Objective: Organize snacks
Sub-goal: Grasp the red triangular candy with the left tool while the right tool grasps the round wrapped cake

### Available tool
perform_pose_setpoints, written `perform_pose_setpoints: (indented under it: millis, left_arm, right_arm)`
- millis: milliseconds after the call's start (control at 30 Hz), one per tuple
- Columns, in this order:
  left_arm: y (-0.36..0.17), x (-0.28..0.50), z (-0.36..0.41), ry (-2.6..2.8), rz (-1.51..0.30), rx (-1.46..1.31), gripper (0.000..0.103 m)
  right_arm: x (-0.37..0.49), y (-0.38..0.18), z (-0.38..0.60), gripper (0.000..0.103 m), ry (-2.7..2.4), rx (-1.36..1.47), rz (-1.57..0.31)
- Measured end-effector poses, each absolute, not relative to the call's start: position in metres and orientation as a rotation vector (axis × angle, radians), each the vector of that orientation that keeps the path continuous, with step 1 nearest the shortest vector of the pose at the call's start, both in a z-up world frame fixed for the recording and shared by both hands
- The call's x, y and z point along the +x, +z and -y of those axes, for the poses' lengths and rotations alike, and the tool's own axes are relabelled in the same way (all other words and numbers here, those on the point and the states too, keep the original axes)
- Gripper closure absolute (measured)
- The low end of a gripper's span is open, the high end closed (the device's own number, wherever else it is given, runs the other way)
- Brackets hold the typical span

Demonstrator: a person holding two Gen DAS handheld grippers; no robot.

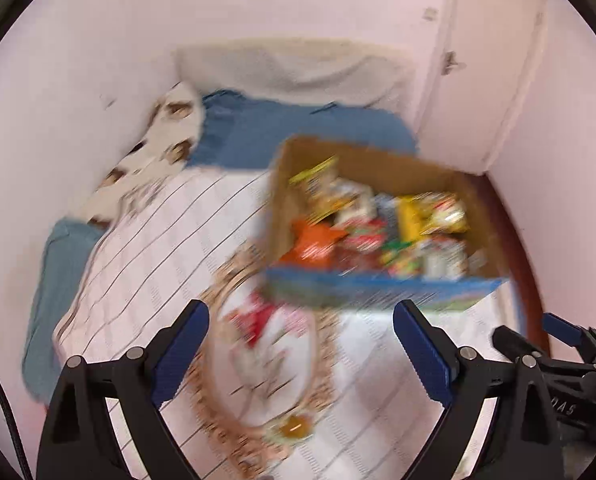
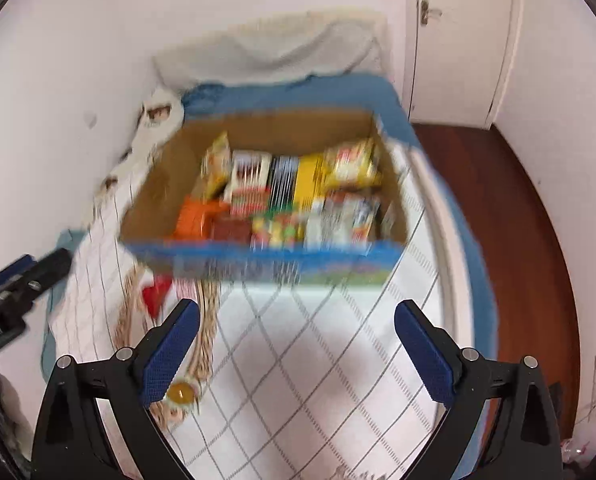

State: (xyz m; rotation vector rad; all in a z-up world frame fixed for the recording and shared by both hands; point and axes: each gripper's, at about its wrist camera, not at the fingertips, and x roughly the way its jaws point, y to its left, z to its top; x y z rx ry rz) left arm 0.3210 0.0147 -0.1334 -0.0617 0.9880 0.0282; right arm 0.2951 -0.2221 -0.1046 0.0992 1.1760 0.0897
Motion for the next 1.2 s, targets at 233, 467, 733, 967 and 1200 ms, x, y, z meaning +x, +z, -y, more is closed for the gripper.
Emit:
perform_pose_setpoints:
  millis: [233,467,733,967,1200]
  left_arm:
    - [-0.258,0.280,-0.073,0.162,-1.274,-0.089,0.009]
    - [-0.321,0.254,-0.096,0.205,-1.422,-0.158,0.009]
    - [-0.311,0.270,-0.106,0.232,-1.348,-0.048,0.009]
    - [-0.302,0.300,-0.113,0.220,-1.306,0.091,0.009]
    - [-0.303,0.326,-0.109,0.101,-1.293,0.182,0.009]
  right_arm:
    - [0.272,-0.236,0.195,0.003,0.046,0.058,-1.441]
    - [0.268,-0.308,0.184,0.000,0.026,0.015,-1.600]
    - [0.274,-0.253,0.150,0.024,0.193,0.203,-1.486]
    - [0.268,-0.277,0.068,0.039,0.349,0.234,-1.575]
    - [0.257,-0.283,0.054,0.051,0.312,0.163,-1.521]
